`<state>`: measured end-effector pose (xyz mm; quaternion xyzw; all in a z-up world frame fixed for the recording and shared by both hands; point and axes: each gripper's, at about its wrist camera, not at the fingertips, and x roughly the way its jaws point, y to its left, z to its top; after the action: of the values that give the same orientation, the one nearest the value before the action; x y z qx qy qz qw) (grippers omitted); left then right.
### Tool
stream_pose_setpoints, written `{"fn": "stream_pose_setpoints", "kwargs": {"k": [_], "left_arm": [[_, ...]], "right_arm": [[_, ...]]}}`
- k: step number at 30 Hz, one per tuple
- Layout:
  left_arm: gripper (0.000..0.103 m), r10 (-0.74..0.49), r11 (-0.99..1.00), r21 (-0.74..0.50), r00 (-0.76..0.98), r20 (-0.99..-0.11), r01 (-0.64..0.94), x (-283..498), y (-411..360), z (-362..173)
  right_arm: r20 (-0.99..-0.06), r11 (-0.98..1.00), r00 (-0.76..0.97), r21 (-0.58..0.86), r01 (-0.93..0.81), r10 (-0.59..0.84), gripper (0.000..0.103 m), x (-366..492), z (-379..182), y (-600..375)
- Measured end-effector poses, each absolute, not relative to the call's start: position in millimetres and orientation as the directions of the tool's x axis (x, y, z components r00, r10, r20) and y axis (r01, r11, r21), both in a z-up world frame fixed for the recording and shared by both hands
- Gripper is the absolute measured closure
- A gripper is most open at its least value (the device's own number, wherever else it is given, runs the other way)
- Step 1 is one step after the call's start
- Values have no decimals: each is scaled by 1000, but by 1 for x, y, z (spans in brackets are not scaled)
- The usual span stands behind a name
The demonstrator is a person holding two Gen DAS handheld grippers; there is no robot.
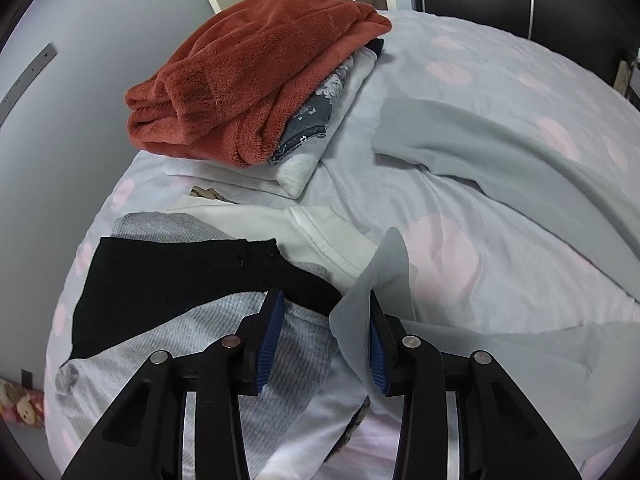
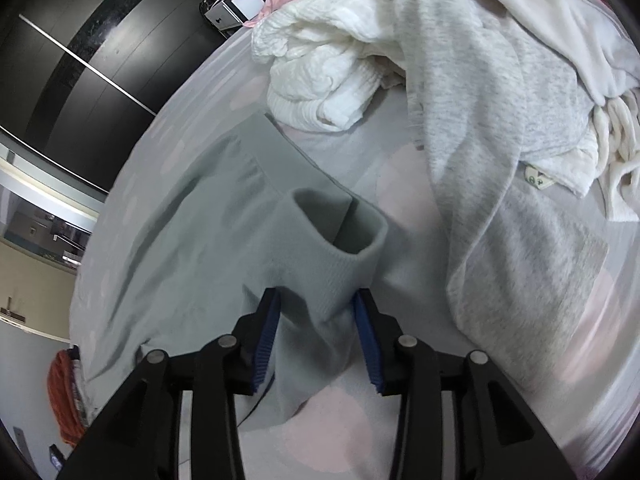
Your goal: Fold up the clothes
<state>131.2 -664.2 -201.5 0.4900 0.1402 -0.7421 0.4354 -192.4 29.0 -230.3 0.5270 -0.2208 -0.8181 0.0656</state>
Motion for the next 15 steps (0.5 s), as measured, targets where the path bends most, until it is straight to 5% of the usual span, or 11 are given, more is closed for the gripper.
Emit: {"fn": "stream_pose_setpoints", "kwargs": {"k": [1,3,15], "left_arm": [[86,-506,-578,208,-147,-850,789,132,-664,-201],[95,-499,-572,185,-160,-852,799,132,-665,-197],[100,-495,-501,65,-224,-839,863,151,-681,-118]], "right_arm": [[-834,-900,-448,418,-127,-324,75,-192,-229,29],[-829,-909,-474,396,-126,-296,91,-189,-223,31],[-809,-910,-534,383,-161,-246,98,-178,-166,59]]}}
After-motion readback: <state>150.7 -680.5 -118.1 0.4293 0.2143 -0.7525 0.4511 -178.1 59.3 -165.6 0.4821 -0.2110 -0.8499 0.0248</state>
